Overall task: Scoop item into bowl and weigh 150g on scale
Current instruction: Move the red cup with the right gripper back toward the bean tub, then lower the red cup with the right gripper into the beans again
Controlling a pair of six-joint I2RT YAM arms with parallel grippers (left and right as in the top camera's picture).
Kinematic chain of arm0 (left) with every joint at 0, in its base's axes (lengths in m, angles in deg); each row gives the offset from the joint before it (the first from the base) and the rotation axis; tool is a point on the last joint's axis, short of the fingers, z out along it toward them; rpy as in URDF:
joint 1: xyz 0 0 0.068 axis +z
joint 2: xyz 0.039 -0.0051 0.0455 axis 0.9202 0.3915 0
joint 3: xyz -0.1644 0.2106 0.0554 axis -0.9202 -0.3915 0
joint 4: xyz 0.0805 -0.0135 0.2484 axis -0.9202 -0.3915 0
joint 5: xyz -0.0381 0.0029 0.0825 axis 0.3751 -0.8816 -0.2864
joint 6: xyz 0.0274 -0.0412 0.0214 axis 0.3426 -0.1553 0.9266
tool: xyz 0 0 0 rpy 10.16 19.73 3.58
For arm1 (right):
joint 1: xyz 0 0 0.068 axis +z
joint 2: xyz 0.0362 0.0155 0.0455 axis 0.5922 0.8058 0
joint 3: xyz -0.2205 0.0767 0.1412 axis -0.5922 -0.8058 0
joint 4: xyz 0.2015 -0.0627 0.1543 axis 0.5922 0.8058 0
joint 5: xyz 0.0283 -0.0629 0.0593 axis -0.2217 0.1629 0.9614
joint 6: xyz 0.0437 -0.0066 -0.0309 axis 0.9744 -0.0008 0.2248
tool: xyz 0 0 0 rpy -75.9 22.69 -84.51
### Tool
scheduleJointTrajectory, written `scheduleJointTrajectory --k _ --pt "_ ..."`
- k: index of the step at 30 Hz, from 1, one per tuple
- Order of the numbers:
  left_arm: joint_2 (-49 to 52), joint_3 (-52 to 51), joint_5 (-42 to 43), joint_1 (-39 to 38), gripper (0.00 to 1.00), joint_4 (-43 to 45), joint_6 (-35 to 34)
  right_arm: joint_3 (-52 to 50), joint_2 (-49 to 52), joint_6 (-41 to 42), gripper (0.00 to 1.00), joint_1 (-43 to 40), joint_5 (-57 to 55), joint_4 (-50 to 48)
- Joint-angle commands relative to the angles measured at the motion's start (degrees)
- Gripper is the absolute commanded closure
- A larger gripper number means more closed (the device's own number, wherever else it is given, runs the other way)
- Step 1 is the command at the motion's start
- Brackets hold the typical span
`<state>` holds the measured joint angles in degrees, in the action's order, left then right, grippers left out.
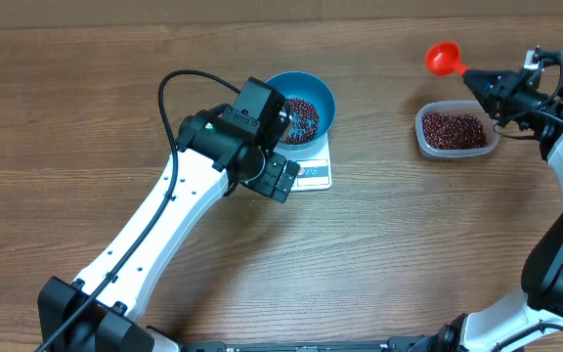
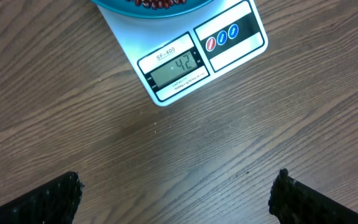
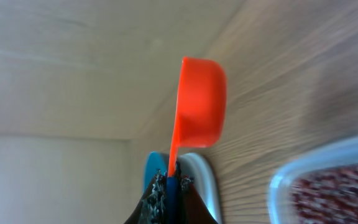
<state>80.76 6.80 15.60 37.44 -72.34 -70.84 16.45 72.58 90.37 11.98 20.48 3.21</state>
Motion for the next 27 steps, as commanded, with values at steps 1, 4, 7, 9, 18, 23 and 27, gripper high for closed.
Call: scheduleJointTrajectory --k 1,4,7,9,18,23,27 --pt "-0.6 0.5 -0.2 -0.1 0.0 -0.2 0.9 1.1 -6.1 -6.9 0.96 0.0 -9.0 2.4" --pt "-0.6 0.5 -0.2 -0.1 0.0 -0.2 0.9 4.1 -9.8 -14.2 0.96 0.1 -17.5 10.5" --pt "-0.6 0.5 -0.2 -0.1 0.01 -0.2 0.9 7.9 -11.9 -27.8 0.96 1.2 -25.5 19.1" --pt "-0.6 0.5 -0.2 -0.1 0.0 -0.2 0.9 10.6 -12.3 -35.9 0.96 2.7 -32.4 24.6" --pt "-0.6 0.5 -0.2 -0.1 0.01 -0.2 0.9 12.6 -11.3 -55.0 0.96 9.2 -47.2 35.6" --pt "-0.6 0.5 -0.2 -0.1 0.0 -0.2 0.9 12.5 -9.5 -55.9 0.96 10.3 -47.4 38.6" --pt "-0.6 0.5 -0.2 -0.1 0.0 -0.2 0.9 12.5 -7.1 -55.9 0.96 10.3 -48.2 41.4"
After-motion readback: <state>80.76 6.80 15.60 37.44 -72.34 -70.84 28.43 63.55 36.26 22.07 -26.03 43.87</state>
